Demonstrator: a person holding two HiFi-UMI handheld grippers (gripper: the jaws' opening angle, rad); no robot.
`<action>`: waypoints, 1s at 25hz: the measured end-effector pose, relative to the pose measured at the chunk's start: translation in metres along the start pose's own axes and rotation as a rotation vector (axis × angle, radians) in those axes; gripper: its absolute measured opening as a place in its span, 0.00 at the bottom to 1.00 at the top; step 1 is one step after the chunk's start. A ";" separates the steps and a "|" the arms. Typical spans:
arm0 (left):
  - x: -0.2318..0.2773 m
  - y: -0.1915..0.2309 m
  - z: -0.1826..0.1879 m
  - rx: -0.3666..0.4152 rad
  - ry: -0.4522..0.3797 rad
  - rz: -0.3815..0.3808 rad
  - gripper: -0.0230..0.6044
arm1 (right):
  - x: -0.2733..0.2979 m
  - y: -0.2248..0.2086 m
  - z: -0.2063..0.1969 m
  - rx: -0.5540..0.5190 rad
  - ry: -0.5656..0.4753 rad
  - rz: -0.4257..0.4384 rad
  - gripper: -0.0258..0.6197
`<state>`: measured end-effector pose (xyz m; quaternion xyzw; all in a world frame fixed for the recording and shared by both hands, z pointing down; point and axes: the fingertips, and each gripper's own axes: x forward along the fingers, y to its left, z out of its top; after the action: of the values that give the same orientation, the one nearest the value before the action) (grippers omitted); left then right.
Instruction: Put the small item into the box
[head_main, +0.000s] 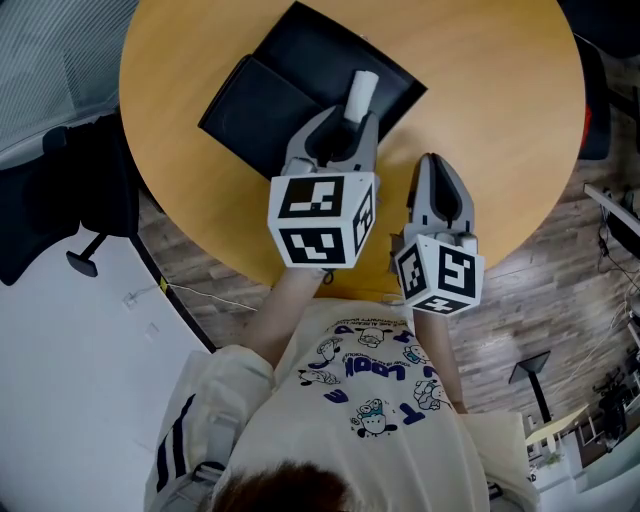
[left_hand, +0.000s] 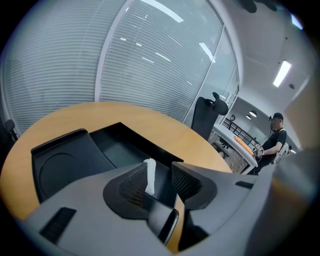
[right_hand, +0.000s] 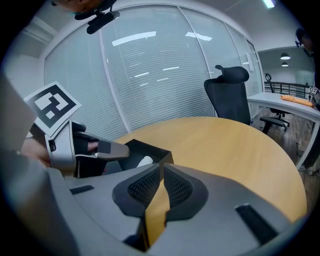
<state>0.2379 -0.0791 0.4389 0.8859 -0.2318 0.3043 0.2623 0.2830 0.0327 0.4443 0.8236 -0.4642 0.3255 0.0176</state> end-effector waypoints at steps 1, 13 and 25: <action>-0.003 -0.001 0.001 -0.005 -0.008 -0.010 0.28 | -0.001 0.002 0.002 -0.003 -0.003 0.002 0.11; -0.047 0.011 0.005 0.005 -0.095 -0.031 0.10 | -0.013 0.037 0.013 -0.047 -0.042 0.027 0.11; -0.094 0.024 0.003 0.068 -0.145 -0.032 0.09 | -0.027 0.079 0.025 -0.093 -0.087 0.050 0.11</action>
<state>0.1593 -0.0754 0.3826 0.9175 -0.2256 0.2429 0.2197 0.2254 -0.0005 0.3883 0.8235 -0.4993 0.2680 0.0277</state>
